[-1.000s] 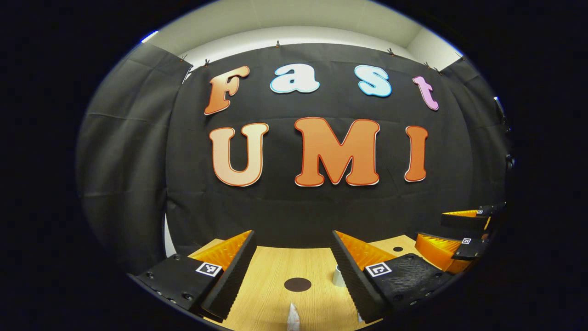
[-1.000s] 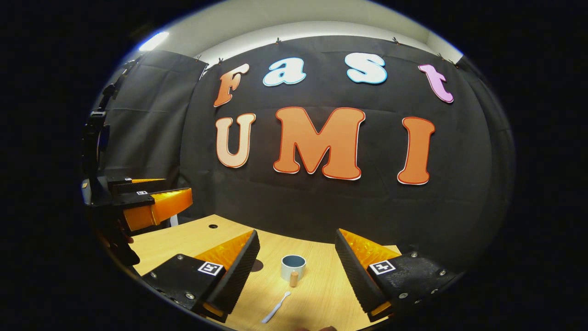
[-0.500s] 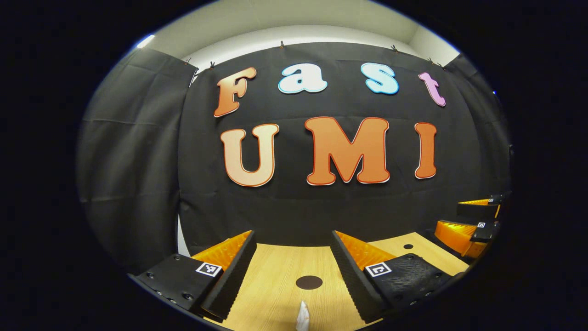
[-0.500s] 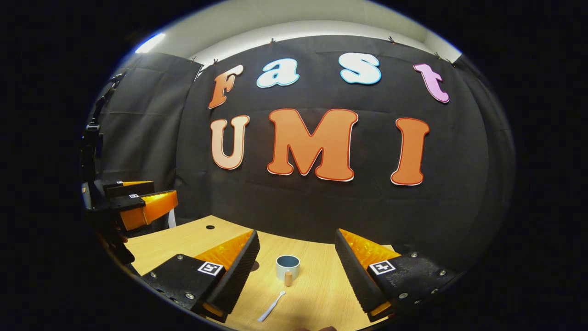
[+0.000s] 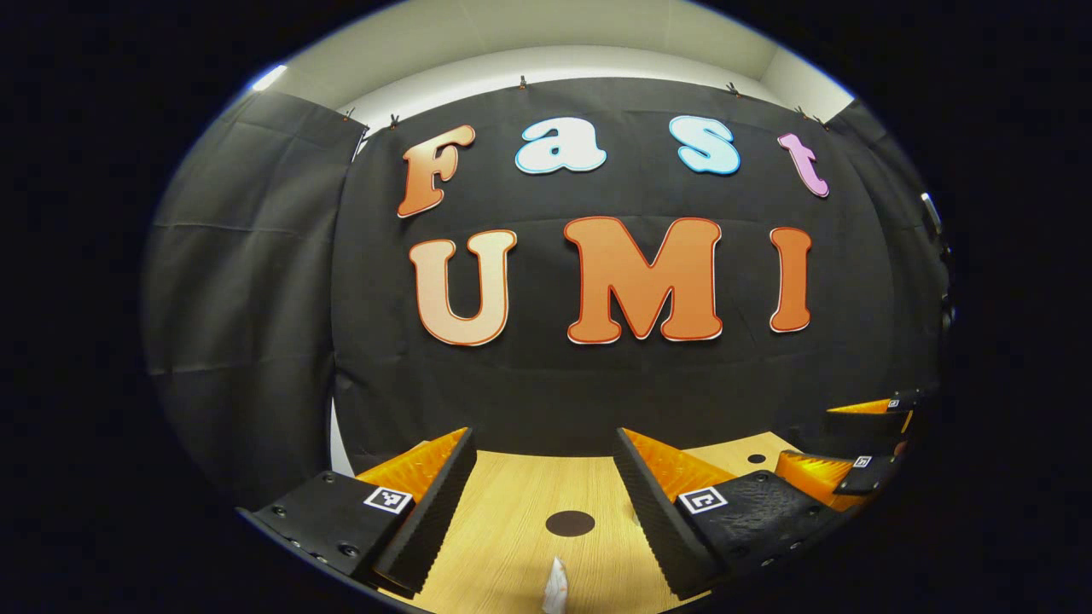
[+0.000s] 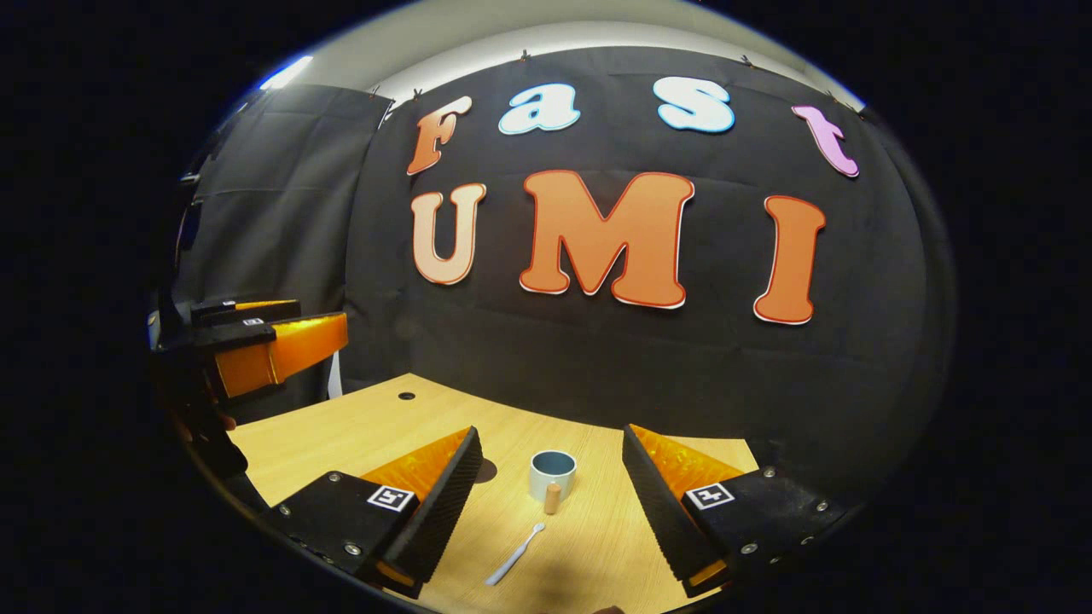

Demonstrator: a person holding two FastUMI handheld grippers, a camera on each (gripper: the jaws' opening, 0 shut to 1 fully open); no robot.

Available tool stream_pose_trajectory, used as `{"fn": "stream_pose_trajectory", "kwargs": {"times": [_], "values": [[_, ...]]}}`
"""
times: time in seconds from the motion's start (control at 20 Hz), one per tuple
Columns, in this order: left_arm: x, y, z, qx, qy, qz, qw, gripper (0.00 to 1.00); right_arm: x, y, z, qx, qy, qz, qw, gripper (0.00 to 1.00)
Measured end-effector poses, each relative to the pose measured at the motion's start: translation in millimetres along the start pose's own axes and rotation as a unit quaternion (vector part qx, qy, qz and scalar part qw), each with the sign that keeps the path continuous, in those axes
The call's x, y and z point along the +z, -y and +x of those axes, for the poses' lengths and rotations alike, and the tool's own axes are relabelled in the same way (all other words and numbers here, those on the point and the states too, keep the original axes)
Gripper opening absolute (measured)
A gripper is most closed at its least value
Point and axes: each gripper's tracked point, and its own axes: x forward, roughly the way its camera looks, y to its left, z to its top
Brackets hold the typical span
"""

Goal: Put the toothbrush and toothpaste on the desktop into the cup, then pick up the cup and place it on the coaster on the desktop.

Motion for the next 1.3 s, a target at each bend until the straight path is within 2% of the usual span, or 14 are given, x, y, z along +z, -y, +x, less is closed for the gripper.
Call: {"fn": "stream_pose_trajectory", "kwargs": {"times": [0.25,0.7,0.85,1.05,1.3], "values": [[6.6,-9.4,17.2,-0.023,0.007,0.004,1.000,0.97,-26.8,0.8,20.2,-0.039,-0.054,0.017,0.998,0.99],[-1.3,-52.7,41.3,-0.022,-0.001,0.009,1.000,0.97,-107.1,-29.5,54.1,-0.036,-0.203,0.037,0.978,0.99],[-7.7,-70.8,43.9,-0.006,-0.010,0.009,1.000,0.96,-135.6,-34.7,63.1,-0.034,-0.262,0.044,0.963,0.98],[-16.1,-91.8,44.7,0.014,-0.021,0.001,1.000,0.97,-180.6,-45.3,66.6,-0.018,-0.344,0.038,0.938,0.95],[-35.2,-114.9,45.4,0.042,-0.045,-0.012,0.998,0.98,-211.0,-44.0,65.5,-0.016,-0.417,0.046,0.907,0.93]]}}
